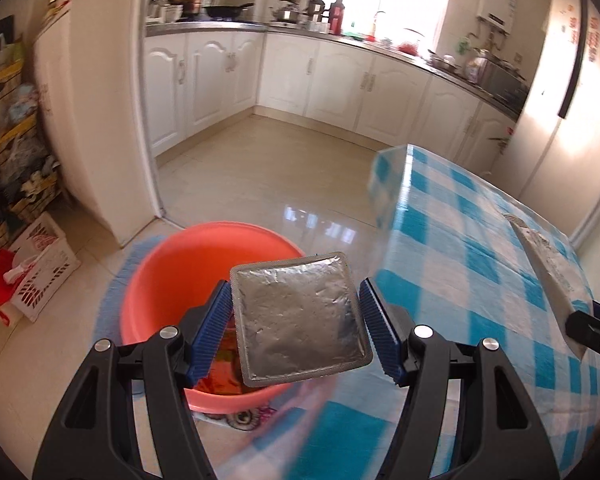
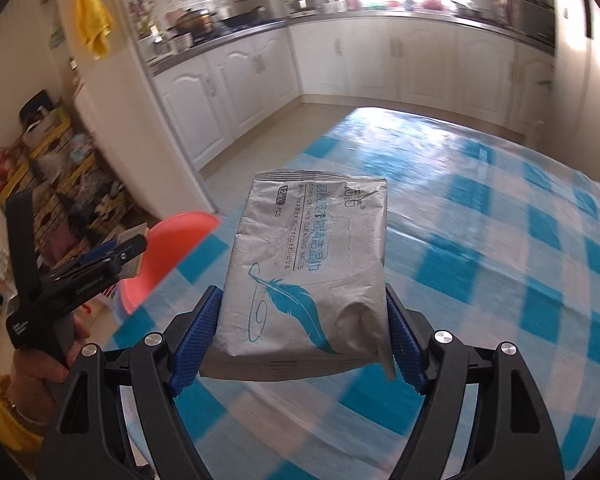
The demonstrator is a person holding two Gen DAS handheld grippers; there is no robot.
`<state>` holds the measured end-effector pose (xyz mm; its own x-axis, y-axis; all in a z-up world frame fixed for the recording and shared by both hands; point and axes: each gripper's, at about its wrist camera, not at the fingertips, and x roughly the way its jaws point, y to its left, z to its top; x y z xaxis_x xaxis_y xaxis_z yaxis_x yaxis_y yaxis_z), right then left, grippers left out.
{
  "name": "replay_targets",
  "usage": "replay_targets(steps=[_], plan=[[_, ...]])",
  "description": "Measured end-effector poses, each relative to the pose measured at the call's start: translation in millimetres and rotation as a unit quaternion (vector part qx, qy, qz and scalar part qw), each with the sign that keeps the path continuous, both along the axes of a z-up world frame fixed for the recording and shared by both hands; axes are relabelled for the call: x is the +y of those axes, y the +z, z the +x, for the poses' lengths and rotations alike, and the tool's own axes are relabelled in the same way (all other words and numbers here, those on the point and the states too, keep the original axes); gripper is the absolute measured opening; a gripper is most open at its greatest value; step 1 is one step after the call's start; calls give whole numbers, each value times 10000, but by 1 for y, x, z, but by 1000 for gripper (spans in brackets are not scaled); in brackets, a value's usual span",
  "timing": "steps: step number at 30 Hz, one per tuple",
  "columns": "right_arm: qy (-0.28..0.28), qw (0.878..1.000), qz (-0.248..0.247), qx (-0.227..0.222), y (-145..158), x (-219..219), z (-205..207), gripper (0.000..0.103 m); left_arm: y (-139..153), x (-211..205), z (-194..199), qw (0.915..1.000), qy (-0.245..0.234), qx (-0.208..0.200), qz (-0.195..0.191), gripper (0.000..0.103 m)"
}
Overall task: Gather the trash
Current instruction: 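Carry the foil tray and white bag to the orange bucket and release both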
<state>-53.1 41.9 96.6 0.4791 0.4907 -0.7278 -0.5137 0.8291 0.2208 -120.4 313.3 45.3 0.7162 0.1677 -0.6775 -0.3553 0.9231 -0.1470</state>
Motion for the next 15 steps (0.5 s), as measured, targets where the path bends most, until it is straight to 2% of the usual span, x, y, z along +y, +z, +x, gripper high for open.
replay_targets(steps=[6, 15], plan=[[771, 9969, -177, -38, 1, 71, 7, 78, -8, 45, -3, 9986, 502, 165, 67, 66], [1568, 9868, -385, 126, -15, 163, 14, 78, -38, 75, 2, 9955, 755, 567, 43, 66]])
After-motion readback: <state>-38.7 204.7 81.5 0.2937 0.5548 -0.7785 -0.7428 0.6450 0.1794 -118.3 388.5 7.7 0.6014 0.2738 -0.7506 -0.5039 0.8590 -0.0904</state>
